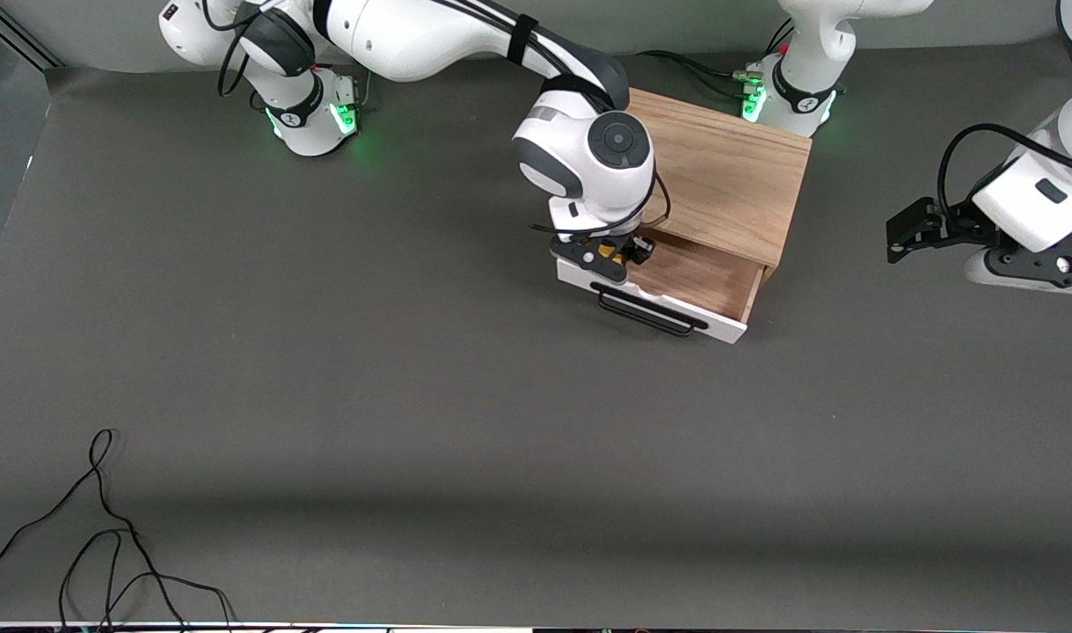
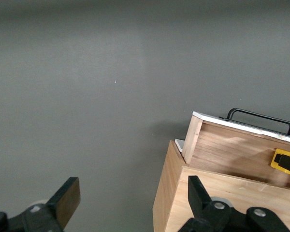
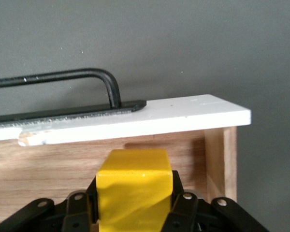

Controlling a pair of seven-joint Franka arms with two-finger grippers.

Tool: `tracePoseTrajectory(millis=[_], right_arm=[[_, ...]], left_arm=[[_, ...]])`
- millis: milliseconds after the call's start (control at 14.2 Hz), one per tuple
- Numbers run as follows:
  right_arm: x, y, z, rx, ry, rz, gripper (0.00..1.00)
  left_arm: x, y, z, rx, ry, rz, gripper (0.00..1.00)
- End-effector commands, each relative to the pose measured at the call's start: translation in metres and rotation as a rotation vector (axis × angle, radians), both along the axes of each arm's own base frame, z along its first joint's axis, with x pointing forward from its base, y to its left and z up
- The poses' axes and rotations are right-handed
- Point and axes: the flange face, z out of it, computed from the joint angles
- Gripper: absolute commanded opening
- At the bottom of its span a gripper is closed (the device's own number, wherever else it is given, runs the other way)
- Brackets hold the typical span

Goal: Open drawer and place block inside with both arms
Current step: 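Lower the cube into the drawer and open the right gripper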

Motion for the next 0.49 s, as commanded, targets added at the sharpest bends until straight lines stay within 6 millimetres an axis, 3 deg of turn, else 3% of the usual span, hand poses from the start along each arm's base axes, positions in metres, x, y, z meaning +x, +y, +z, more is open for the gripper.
tracePoseTrajectory(millis=[0,212,283,353,424], right_arm=[[-0.0025,0.0121,0.0,0.005,-0.042,-0.013,0.36],[-0.0035,0.0141,-0.0002,0.011,-0.051,-0.008,0.37],[-0.0029,0.0143,0.0001,0.012,-0.059,-0.006,0.54],[-0.0072,0.0172,0.0001,0.008,-0.066,0.005,0.9],[-0.0091,0.0182,-0.0007,-0.003,-0.084,0.018,1.0]], left_arm=[[-0.0041,0.0018,-0.002,0.064,0.028,-0.025,0.99],[-0.0044,0.0034,-0.0022,0.086,0.03,-0.025,0.99],[-0.0049,0.0037,-0.0025,0.096,0.034,-0.026,0.99],[-0.0063,0.004,-0.0033,0.121,0.044,-0.028,0.99],[-0.007,0.0009,-0.0032,0.145,0.043,-0.038,0.99]])
